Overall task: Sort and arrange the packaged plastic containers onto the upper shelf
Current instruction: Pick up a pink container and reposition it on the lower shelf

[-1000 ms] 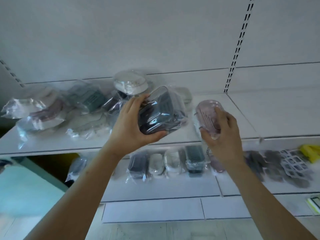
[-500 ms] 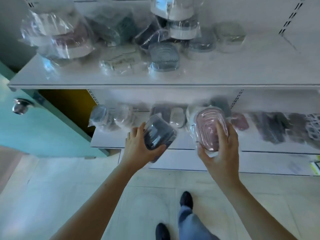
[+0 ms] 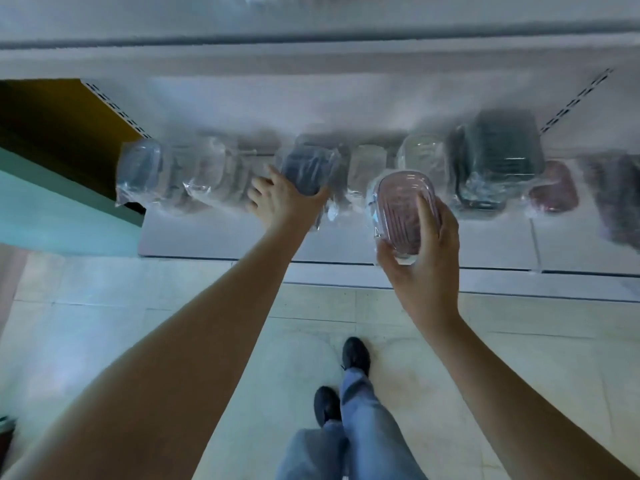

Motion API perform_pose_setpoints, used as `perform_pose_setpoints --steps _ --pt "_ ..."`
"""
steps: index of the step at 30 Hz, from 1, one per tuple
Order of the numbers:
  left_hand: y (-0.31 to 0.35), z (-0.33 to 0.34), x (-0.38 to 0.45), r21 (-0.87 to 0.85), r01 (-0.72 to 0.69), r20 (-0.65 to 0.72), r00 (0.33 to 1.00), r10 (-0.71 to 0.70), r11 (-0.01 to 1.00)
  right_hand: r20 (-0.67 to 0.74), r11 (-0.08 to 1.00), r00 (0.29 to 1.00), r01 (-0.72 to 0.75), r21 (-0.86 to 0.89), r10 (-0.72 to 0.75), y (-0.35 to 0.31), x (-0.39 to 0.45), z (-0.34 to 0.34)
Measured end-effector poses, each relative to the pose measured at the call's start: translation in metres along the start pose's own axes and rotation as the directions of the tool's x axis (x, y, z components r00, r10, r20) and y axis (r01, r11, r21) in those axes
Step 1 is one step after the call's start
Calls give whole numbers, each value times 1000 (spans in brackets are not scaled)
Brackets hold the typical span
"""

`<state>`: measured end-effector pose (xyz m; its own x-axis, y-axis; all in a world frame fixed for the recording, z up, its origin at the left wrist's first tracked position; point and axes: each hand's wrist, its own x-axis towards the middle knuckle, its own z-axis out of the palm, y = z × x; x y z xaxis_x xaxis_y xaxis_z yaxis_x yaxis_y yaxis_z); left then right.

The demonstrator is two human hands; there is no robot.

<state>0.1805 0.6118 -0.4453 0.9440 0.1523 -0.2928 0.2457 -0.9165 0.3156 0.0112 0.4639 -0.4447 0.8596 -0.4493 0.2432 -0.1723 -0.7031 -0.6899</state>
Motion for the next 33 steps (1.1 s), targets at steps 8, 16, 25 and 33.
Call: perform_pose_setpoints --steps 8,16,25,33 --pt "46 23 46 48 19 -143 990 -12 999 43 995 997 -63 -78 66 31 5 -3" --pt "45 -3 20 98 -246 -198 945 261 964 -29 993 996 -86 -86 84 24 7 -22" --pt "44 9 -112 38 -623 75 782 619 781 -221 980 971 -129 -148 94 20 18 -97" --pt "109 55 -179 17 -777 171 623 764 630 -306 910 920 -327 -254 245 129 30 -172"
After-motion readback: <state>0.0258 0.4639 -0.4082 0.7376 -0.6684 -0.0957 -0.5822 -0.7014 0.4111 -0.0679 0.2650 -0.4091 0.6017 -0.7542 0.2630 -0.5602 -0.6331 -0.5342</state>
